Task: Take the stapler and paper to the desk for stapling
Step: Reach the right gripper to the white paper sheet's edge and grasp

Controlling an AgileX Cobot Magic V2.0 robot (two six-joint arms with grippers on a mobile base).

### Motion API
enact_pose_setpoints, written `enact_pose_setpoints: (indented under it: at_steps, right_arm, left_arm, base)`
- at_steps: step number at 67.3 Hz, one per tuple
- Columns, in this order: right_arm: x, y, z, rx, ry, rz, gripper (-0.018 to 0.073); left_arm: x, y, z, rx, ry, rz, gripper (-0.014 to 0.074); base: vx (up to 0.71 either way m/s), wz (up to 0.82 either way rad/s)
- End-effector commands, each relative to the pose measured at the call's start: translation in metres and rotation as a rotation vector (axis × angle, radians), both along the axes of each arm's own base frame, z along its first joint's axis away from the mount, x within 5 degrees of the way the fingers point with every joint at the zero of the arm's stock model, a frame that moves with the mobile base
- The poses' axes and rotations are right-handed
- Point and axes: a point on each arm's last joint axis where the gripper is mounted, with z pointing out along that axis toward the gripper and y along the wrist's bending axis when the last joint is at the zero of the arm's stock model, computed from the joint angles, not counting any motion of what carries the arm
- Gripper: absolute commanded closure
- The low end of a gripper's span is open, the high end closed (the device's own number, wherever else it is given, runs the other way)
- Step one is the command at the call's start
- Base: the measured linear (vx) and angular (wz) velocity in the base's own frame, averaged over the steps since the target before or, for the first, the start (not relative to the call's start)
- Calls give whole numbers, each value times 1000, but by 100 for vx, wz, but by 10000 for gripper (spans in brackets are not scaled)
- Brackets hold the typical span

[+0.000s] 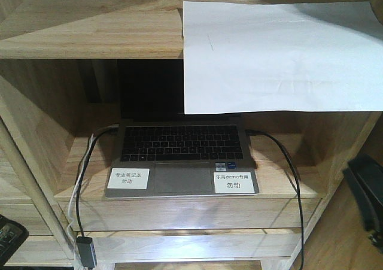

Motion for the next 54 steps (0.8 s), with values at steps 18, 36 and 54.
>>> enact_pose_setpoints:
  at_steps: [18, 36, 54]
  right_arm:
    - [38, 14, 25, 104, -150, 119, 48]
    - [55, 16, 50, 99, -217, 104, 48]
    - [81, 20, 59, 112, -216, 93, 48]
  left_arm:
    - [2, -1, 18, -56, -110, -2, 603]
    - [2, -1, 18, -56, -110, -2, 603]
    - [2, -1, 18, -56, -110, -2, 603]
  base:
    - [0, 0]
    - [0, 0]
    - [0, 0]
